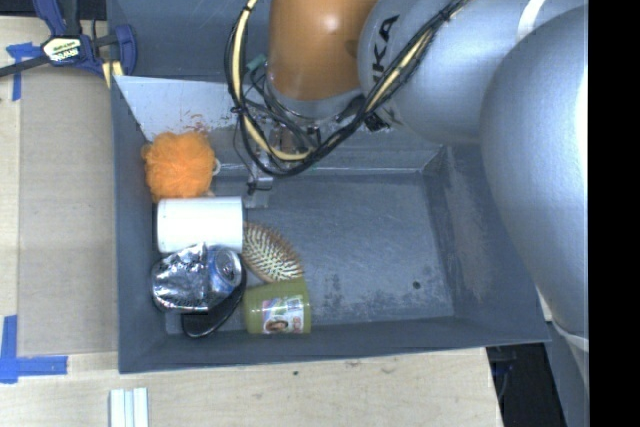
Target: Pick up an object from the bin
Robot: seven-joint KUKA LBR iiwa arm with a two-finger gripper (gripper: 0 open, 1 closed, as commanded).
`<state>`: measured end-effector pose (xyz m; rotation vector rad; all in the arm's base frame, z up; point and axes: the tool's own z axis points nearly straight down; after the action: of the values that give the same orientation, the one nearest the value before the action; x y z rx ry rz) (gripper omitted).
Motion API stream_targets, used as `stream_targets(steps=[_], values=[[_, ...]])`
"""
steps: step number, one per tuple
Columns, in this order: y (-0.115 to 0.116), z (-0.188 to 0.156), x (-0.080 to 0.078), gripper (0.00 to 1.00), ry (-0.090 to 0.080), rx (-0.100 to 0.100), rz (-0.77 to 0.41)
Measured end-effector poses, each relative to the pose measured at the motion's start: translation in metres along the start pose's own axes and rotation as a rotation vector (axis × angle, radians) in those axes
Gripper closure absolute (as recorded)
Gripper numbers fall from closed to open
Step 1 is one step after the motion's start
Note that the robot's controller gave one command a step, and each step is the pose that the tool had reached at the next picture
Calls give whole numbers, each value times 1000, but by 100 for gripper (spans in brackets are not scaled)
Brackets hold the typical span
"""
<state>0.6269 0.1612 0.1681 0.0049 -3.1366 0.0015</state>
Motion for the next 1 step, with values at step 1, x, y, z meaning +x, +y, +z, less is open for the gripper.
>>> stream_targets(steps=[1], values=[[43,99,58,0,-1,0,-223]])
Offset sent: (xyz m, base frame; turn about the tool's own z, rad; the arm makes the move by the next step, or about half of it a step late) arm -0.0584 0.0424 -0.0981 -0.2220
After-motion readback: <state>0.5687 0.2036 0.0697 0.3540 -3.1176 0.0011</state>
